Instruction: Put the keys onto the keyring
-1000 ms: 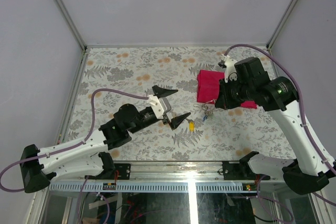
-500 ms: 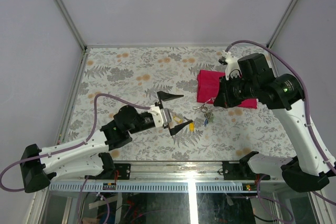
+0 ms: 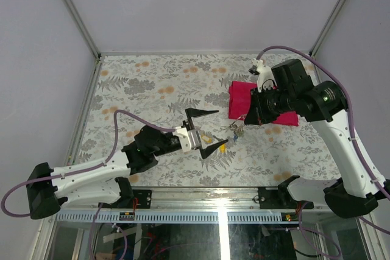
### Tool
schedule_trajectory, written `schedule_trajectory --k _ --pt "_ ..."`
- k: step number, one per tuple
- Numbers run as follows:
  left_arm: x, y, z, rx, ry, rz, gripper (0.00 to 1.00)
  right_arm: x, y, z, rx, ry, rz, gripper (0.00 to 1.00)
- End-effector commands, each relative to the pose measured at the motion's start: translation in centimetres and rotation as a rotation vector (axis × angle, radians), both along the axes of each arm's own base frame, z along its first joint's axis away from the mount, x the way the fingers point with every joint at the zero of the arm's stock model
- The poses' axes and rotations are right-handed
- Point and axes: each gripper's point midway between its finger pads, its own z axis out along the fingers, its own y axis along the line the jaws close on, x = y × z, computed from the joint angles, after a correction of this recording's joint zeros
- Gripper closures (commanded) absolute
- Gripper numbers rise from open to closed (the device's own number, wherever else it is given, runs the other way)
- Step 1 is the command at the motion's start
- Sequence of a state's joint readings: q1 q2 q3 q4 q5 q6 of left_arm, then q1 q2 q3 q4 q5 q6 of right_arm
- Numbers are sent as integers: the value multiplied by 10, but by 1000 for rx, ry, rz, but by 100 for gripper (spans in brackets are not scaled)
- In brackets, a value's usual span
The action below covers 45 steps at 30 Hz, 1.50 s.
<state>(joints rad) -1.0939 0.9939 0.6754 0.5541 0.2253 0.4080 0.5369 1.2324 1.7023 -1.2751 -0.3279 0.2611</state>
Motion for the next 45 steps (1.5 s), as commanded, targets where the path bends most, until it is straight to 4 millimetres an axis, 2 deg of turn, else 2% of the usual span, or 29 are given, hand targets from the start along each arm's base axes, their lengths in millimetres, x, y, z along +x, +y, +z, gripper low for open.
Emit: schedule_trajectory --k 1,9,15,27,38,45 --pt "1 -6 27 -88 -57 22 9 -5 10 16 55 -15 48 100" --pt "20 -21 28 -20 -183 124 15 -16 9 16 57 11 92 100" --pt "21 -32 40 -26 -215 122 19 -21 8 12 53 25 102 100" --pt "25 -52 20 149 -341 146 33 -30 6 13 60 39 120 100" --pt "29 -62 5 277 -441 165 41 -34 4 13 61 44 129 100" --pt "25 -67 8 288 -483 167 46 -35 6 10 65 54 135 100"
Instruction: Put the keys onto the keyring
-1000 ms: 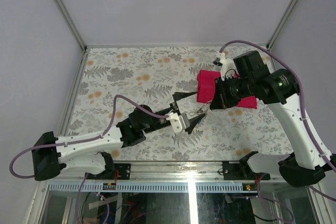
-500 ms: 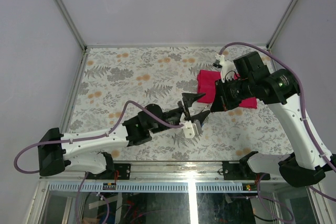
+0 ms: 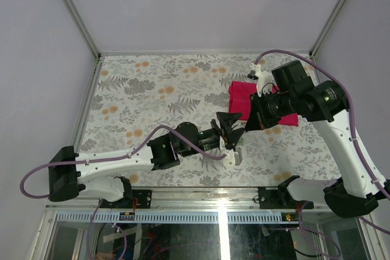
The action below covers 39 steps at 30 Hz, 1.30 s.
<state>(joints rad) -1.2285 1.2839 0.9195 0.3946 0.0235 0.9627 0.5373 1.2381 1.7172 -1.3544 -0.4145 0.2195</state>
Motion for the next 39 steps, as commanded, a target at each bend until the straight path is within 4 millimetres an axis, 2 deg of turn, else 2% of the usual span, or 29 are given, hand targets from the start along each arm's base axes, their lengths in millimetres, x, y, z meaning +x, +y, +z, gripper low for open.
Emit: schedule_trajectory --k 1,8,16,26,39 --pt "-1 -4 26 -36 -67 11 47 -13 5 11 58 -13 51 100" --pt "-5 -11 27 -31 -90 3 51 -14 7 6 60 0 57 100" --pt "-4 -12 20 -5 -100 10 66 -15 5 5 56 -1 57 100" --pt "-4 -8 29 -62 -91 23 99 -10 3 7 53 -38 45 99" --pt "-4 8 40 -151 20 56 100 8 6 38 143 -233 -15 67"
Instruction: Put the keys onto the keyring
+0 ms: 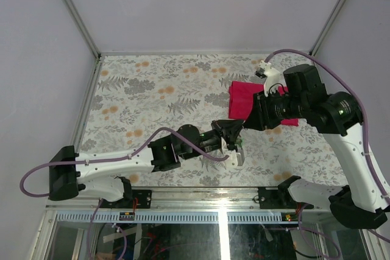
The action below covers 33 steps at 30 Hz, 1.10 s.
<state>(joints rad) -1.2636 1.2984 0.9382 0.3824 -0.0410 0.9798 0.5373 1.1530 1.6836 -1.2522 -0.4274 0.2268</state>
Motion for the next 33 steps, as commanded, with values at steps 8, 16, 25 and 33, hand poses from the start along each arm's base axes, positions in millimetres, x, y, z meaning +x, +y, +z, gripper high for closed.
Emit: schedule_trajectory --k 8,16,25,33 --pt "1 20 40 -251 222 70 100 22 -7 41 112 -278 -120 47" --pt "1 27 40 -316 374 98 100 26 -16 62 193 -400 -208 39" --pt "-2 35 39 -385 477 103 100 25 -15 71 284 -438 -241 37" --pt "-2 40 45 -439 524 108 100 25 -12 73 275 -426 -219 39"
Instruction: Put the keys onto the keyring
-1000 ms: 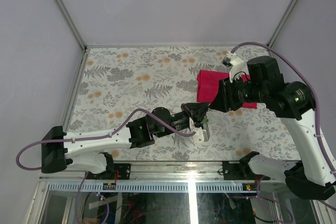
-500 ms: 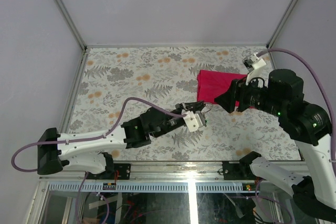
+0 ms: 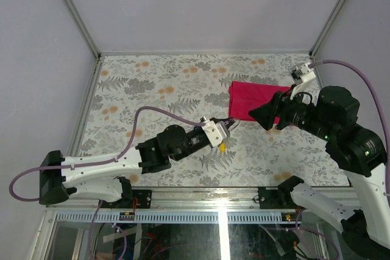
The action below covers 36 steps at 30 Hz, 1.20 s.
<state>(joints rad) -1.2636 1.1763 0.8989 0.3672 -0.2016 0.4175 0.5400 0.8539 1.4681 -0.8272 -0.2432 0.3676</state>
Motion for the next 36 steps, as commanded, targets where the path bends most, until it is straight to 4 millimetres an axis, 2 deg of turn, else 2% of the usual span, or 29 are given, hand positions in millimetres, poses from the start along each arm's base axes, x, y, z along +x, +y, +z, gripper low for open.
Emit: schedule_trajectory --k 1,6,14,21,26,36 --pt "-1 7 33 -145 22 18 100 4 7 13 11 -29 24 40" --pt "2 7 34 -143 36 36 100 -1 21 -1 -24 61 123 49" --pt "18 1 23 -54 48 124 100 4 35 -24 -30 159 162 51" --pt "25 -1 17 -2 34 155 100 7 40 -28 -10 169 167 52" --pt "26 0 19 -3 24 158 100 12 44 -37 -19 190 169 57" --pt "27 -3 17 18 16 158 100 16 54 -41 -3 208 202 67"
